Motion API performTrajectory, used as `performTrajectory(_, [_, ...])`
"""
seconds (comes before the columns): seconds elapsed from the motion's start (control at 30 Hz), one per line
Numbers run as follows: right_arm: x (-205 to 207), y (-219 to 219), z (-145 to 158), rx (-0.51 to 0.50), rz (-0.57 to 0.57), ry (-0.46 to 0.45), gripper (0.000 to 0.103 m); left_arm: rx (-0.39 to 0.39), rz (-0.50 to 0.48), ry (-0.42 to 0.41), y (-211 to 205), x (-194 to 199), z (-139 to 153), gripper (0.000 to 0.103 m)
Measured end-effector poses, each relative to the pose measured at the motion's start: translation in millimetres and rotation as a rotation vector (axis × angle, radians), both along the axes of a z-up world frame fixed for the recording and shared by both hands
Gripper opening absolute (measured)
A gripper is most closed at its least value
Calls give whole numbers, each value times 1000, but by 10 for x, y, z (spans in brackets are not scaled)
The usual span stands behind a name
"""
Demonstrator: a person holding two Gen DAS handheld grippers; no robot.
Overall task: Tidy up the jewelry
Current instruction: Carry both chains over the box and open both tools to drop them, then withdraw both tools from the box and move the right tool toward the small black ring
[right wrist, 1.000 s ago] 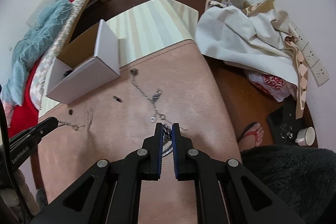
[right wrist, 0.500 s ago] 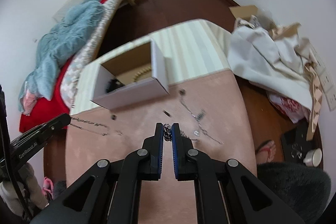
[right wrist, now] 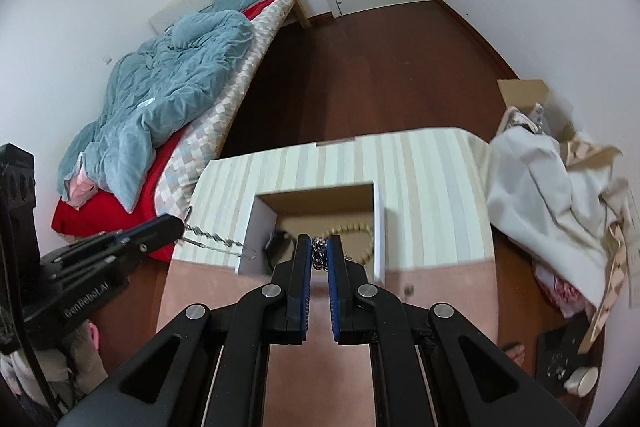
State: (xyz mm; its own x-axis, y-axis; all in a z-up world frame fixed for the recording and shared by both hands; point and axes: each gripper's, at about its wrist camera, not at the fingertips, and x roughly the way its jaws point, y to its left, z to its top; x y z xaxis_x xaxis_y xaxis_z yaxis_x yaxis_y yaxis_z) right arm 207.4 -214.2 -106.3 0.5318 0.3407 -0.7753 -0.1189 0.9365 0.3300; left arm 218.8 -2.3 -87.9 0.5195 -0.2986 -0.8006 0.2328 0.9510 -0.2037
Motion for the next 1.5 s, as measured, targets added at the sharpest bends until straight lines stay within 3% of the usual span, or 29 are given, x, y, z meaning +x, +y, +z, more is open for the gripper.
performTrajectory(0.33, [968, 321, -480, -54, 58, 117, 8, 32, -21, 135, -20, 800, -526, 4])
performTrajectory(0.57, [1273, 434, -835, -25, 110, 238, 10, 34, 5, 198, -13, 990, -740, 9])
performTrajectory(0.63, [1299, 380, -885, -5, 103, 259, 20, 39, 35, 190, 36, 998, -755, 16])
performTrajectory(0.7, [1279, 351, -884, -32, 85, 249, 53, 63, 68, 177, 66, 1003, -759, 31])
performTrajectory(0.77, [1228, 350, -855, -86, 80, 231, 55, 108, 114, 144, 131, 970, -750, 60])
performTrajectory(0.83, [1150, 348, -832, -165, 63, 211, 60, 152, 148, 103, 179, 914, -725, 71])
performTrajectory(0.9, [1069, 353, -816, -242, 49, 189, 77, 199, 182, 69, 228, 820, -715, 71])
performTrajectory(0.93, [1007, 356, -827, -287, 38, 178, 80, 214, 194, 56, 251, 788, -714, 75])
performTrajectory(0.97, [973, 359, -829, -313, 31, 173, 85, 232, 208, 42, 266, 737, -722, 89])
performTrajectory(1.0, [917, 365, -852, -346, 20, 167, 88, 258, 221, 32, 279, 680, -737, 95])
performTrajectory(1.1, [788, 368, -910, -393, -6, 157, 100, 284, 239, 24, 308, 531, -792, 99])
performTrajectory(1.5, [427, 375, -948, -402, -70, 125, 103, 286, 255, 10, 266, 86, -849, 102])
